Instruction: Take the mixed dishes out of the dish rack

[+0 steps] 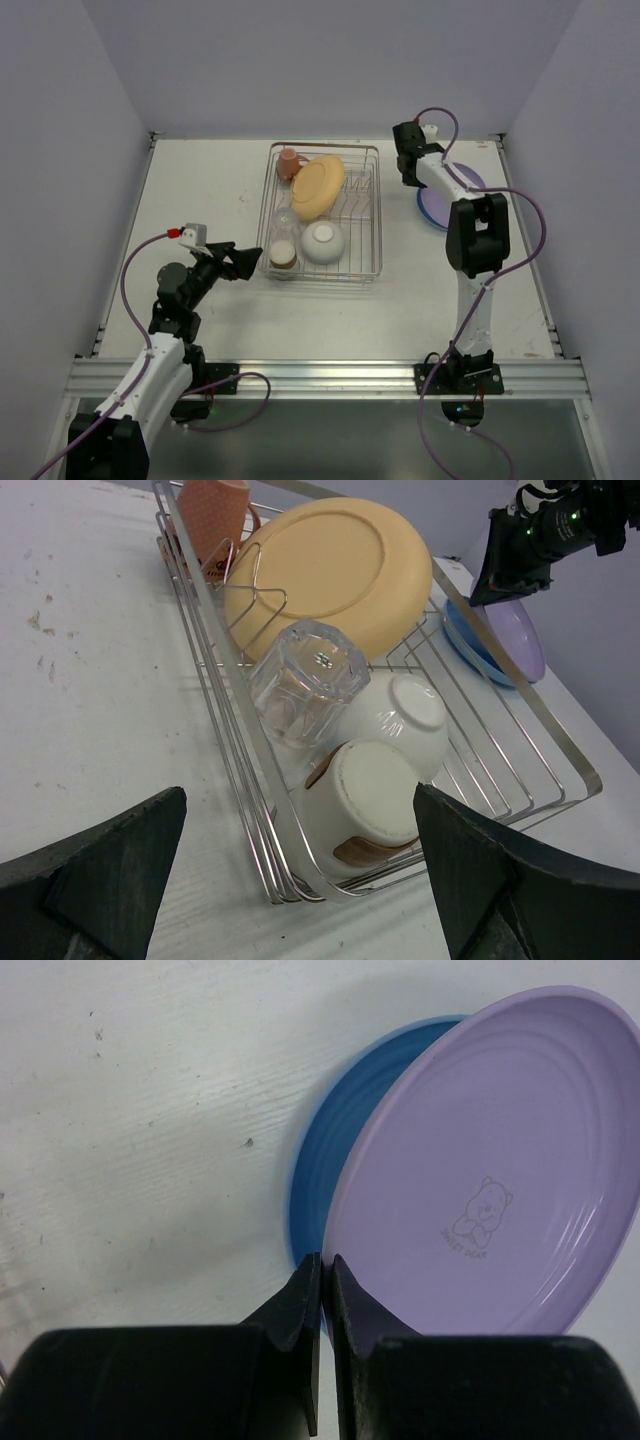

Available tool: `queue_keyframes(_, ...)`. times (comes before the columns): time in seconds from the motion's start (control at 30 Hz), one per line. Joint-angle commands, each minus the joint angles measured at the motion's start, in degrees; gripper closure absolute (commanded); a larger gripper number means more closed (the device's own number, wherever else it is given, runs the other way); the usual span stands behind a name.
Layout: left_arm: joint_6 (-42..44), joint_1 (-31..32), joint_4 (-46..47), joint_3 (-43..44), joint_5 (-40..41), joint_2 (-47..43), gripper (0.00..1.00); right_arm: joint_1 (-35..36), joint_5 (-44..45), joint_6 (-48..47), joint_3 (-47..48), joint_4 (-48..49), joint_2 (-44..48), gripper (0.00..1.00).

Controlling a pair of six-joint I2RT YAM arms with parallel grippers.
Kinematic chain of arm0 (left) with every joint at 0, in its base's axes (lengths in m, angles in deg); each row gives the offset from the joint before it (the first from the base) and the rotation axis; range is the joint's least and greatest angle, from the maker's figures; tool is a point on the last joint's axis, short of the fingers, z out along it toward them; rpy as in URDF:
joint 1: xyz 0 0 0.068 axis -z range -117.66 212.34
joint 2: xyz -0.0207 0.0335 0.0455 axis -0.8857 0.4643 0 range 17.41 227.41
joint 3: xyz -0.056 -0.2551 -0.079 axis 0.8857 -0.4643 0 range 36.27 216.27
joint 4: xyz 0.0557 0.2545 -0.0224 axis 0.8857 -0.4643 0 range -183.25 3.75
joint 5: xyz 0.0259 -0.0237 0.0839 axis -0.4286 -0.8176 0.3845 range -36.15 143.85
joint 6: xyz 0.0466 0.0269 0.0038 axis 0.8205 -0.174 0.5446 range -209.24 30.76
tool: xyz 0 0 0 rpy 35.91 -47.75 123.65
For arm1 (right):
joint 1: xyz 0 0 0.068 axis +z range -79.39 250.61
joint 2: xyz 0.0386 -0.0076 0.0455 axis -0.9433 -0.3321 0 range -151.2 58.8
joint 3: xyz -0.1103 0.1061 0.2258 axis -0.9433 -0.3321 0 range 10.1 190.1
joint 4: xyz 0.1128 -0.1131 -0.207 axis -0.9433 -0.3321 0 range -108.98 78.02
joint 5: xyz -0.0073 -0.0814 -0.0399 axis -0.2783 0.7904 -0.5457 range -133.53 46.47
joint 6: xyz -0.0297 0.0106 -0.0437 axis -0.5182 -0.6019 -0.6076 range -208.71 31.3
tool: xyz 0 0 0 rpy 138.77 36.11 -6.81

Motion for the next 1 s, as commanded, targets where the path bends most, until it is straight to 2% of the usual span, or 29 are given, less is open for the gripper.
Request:
queue_keyframes(0.0,1.01,-0.24,3.12,-0.21,-0.98,0.15,0.00,-0.47,1.59,-0.55,2.95,0.61,-0.36,1.00)
queue_keyframes(0.23,1.18,-0.24,3.56,-0.39,-0.98,0.32,0.00,-0.91,-1.22,-0.63,3.48,0.43,-1.50,1.00)
queue_keyframes(0.53,1.45,-0.24,3.03,-0.74,-0.63,-1.08,0.00,-0.82,-2.98,-0.72,4.01,-1.15,-2.29,0.94)
queue_keyframes(0.6,1.53,-0.24,2.77,-0.65,-0.63,-1.52,0.00,-0.82,-3.06,-0.90,4.18,-1.41,-2.47,0.82)
queue_keyframes(0.7,1.62,-0.24,2.50,-0.65,-0.63,-1.79,0.00,-0.91,-3.07,-0.90,3.92,-1.77,-2.38,0.74)
queue_keyframes(0.97,1.62,-0.24,2.42,-0.56,-0.63,-1.52,0.00,-0.91,-3.06,-0.28,2.17,-1.33,-0.18,0.72)
